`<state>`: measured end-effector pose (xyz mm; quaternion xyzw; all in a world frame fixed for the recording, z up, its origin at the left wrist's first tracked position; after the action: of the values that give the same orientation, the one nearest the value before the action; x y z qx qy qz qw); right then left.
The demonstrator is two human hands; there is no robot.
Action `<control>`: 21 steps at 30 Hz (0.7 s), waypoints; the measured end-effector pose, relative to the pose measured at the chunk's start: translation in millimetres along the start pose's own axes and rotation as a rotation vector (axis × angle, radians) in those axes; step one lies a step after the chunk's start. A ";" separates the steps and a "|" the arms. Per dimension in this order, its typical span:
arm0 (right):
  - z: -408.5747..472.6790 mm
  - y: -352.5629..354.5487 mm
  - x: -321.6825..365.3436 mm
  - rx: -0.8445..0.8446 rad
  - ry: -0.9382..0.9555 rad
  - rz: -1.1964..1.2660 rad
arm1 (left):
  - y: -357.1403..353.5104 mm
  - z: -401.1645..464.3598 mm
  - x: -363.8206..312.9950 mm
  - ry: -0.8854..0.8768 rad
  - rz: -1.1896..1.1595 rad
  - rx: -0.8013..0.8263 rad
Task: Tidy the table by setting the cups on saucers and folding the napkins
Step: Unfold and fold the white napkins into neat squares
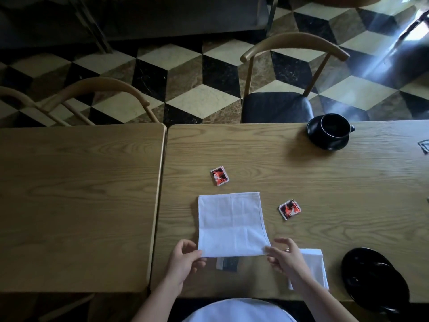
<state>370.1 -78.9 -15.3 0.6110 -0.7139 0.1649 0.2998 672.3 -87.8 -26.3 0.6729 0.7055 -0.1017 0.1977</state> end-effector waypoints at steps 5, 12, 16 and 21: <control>7.5 -3.5 32.2 0.054 0.141 -0.076 | -5.1 -3.0 -33.6 -0.125 -0.010 0.032; 41.5 -13.0 90.8 0.209 0.174 -0.213 | -11.6 11.8 -94.1 -0.181 0.104 0.021; 67.6 -15.6 116.2 0.182 0.315 -0.541 | -13.9 34.1 -114.3 -0.246 0.211 -0.108; 99.4 -23.5 135.2 0.139 0.387 -0.803 | -15.9 63.5 -126.7 -0.282 0.375 -0.236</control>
<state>360.4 -247.9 -9.5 0.8160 -0.3384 0.1943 0.4264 667.7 -230.1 -32.8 0.7434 0.5407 -0.0731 0.3869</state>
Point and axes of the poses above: each hand's wrist, its own z-axis towards the middle knuckle, its own y-axis out of the back of the hand, x = y × z, the point moved 3 cm from there along z, towards the middle knuckle, and after that the axes turned 7 degrees about y, right-handed, at the moved point
